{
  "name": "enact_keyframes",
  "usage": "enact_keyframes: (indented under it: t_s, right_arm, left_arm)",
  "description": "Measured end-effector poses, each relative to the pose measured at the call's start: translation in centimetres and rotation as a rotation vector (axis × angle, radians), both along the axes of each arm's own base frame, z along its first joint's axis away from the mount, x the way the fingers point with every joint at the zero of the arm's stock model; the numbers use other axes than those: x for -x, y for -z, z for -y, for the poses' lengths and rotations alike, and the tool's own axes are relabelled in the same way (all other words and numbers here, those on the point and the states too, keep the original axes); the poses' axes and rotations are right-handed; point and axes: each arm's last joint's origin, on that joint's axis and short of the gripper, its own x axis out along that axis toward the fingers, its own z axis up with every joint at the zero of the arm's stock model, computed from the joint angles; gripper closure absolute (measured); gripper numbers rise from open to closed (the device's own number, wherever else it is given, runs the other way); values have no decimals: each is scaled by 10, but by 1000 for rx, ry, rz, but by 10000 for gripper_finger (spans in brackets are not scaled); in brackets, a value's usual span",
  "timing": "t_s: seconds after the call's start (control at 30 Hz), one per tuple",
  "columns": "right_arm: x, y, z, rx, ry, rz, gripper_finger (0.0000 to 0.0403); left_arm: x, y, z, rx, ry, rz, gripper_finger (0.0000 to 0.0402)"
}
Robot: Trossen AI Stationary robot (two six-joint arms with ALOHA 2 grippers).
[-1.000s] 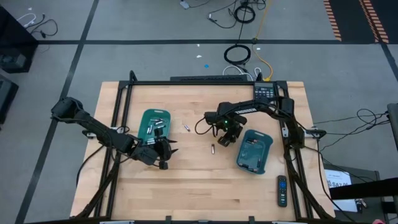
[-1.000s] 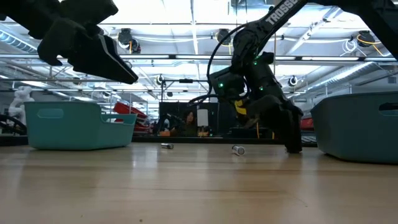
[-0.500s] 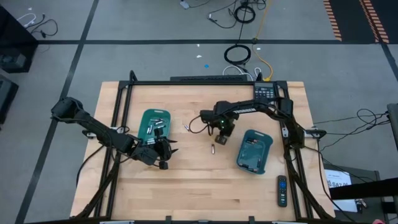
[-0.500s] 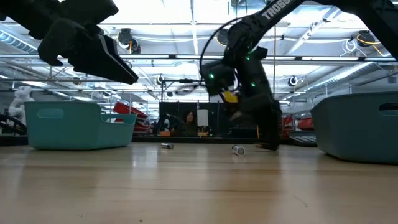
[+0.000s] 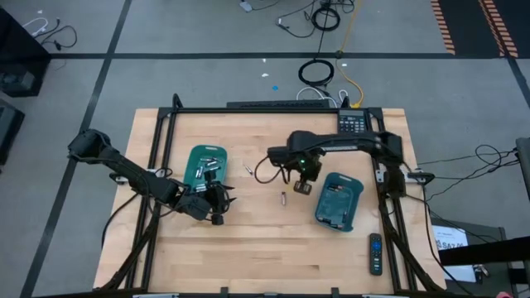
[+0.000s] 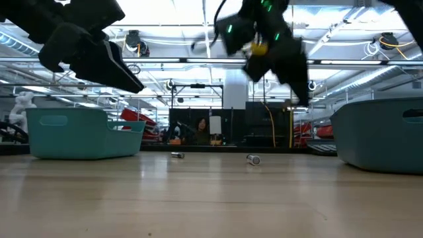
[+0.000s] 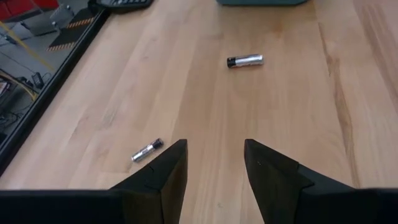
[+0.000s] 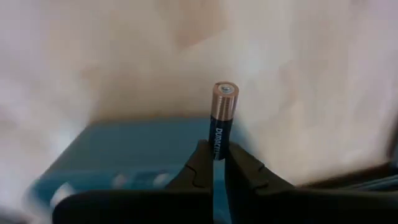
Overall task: Sort batteries
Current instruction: Put the black battery into the blue bin
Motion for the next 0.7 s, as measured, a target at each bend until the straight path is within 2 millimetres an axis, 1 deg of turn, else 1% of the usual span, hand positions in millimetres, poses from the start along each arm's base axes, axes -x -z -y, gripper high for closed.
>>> enact_keyframes:
  t_s: [0.17, 0.23, 0.33, 0.4, 0.53, 0.63, 0.7]
  right_arm:
    - [24, -41, -37, -190, 45, 122, 402]
    - [35, -49, -50, -189, 43, 123, 402]
    - [52, -54, -65, -180, 63, 115, 397]
    - [64, -52, -72, -170, 71, 90, 393]
    - [82, -34, -78, -78, 88, 13, 374]
    - [92, -22, -78, -38, 125, -51, 342]
    - [96, -15, -78, -28, 138, -83, 315]
  left_arm:
    - [0, 0, 0, 2, -5, -4, 233]
    - [0, 0, 0, 2, -5, -4, 233]
    - [0, 0, 0, 3, -5, -3, 233]
    - [0, 0, 0, 9, -9, 0, 233]
    - [-1, -1, 0, 32, -18, 24, 233]
    - [-2, -3, 1, 44, -18, 48, 233]
    - [-3, -4, 1, 49, -18, 58, 233]
